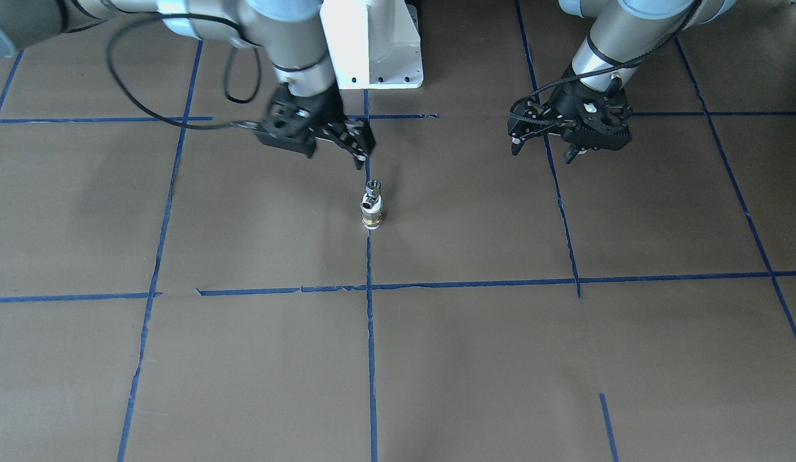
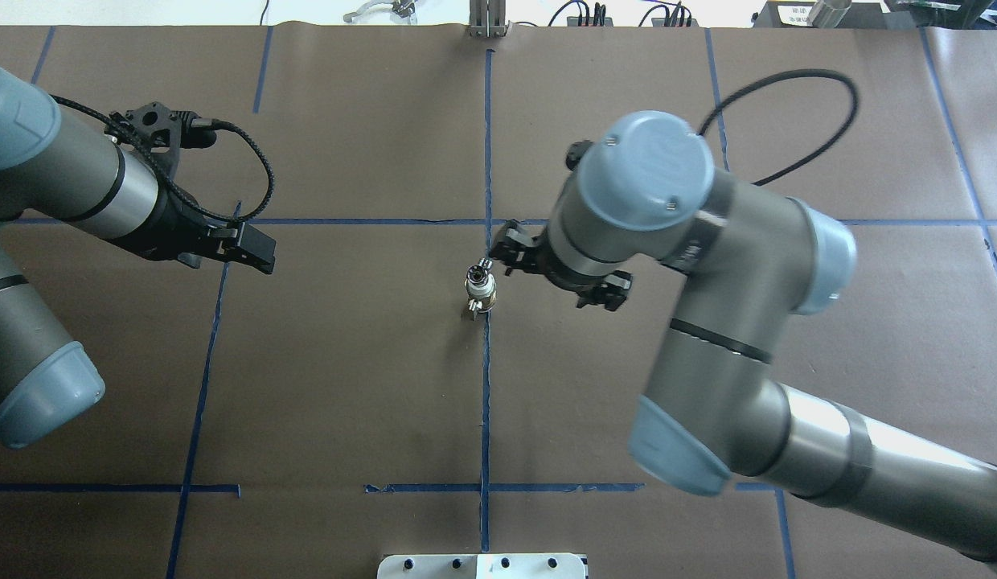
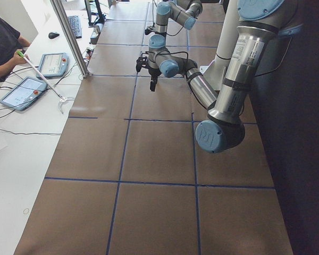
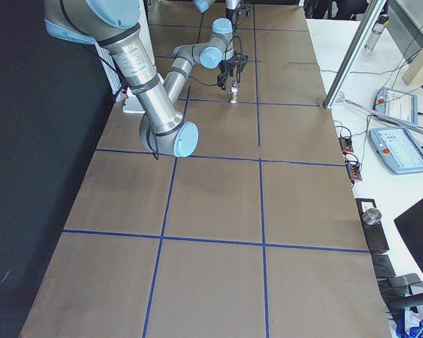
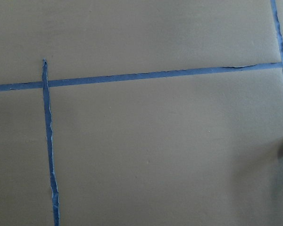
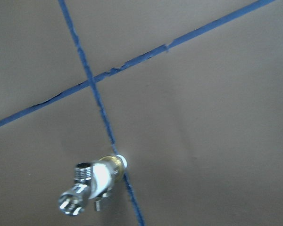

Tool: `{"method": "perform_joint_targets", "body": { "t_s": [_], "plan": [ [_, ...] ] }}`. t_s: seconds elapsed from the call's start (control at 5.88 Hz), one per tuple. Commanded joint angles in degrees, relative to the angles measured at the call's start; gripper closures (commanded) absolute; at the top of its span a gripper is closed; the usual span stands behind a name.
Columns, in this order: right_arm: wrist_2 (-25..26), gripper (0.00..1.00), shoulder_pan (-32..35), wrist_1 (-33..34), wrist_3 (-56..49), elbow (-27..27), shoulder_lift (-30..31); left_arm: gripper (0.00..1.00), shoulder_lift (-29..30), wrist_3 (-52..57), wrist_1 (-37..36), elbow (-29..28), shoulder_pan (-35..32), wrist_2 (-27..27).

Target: Assemble PPR valve and pipe with both arms

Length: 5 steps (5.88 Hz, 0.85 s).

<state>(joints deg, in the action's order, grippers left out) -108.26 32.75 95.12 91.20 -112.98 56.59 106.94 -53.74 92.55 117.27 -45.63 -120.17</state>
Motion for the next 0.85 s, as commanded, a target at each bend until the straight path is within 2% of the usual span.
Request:
{"method": "perform_joint_targets", "body": {
  "t_s": [0.0, 0.17, 0.34, 0.51, 0.68],
  "plan": [
    [-0.5, 0.00, 6.9, -0.2, -11.1, -10.7, 14.9, 0.00, -2.8, 1.3, 1.2, 0.1, -0.3, -0.1],
    [-2.8, 0.00, 12.6, -0.3, -21.7, -10.3, 21.0, 0.00, -4.6, 4.7, 1.8, 0.8, -2.3, -0.2],
    [-7.7, 0.00, 19.9, -0.5, -33.2, -10.0, 25.4, 0.00, -4.9, 8.5, 1.7, 0.2, -4.4, -1.1],
    [-13.4, 0.00, 27.3, -0.5, -43.8, -7.5, 28.7, 0.00, -6.7, 14.2, 1.0, 0.1, -8.9, -4.7],
    [-17.3, 0.00, 34.2, -0.5, -56.1, -4.0, 30.7, 0.00, -9.8, 25.9, 0.9, -1.3, -14.0, -6.8]
  ]
}}
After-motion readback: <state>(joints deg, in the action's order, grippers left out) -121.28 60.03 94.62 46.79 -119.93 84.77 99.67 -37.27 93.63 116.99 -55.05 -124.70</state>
